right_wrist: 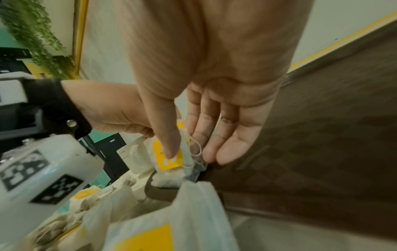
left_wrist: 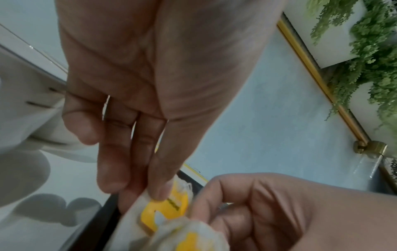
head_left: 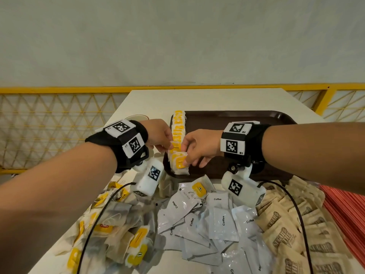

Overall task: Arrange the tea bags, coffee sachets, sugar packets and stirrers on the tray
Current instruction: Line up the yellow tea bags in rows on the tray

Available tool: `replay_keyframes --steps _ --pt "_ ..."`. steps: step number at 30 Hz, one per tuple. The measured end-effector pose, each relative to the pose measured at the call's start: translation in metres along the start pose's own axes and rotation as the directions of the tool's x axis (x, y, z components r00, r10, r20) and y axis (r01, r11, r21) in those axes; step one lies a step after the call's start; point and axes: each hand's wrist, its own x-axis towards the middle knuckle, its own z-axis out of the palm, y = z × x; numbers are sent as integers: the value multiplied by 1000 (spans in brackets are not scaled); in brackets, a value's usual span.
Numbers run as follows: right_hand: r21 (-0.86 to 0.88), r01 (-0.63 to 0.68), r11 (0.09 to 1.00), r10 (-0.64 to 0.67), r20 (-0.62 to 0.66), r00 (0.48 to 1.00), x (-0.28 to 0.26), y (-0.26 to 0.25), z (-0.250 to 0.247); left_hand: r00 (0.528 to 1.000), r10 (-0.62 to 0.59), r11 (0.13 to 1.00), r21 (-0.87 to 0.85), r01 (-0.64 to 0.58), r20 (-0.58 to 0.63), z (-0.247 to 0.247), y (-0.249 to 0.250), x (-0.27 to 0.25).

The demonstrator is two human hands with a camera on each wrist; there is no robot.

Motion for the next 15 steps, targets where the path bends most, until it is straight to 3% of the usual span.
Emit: replay_keyframes --steps 3,7,12,15 --pt "-18 10 1000 -9 3 1000 1 1 2 1000 -14 999 -38 14 -17 3 0 1" --pt "81 4 997 2 -73 997 6 1 3 986 -22 998 -59 13 -163 3 0 -3" --pt "134 -7 991 19 -87 996 6 0 4 1000 -24 999 21 24 -3 1 0 -12" --pt "107 -8 994 13 -43 999 4 0 4 999 -38 997 59 40 -29 4 0 -10"
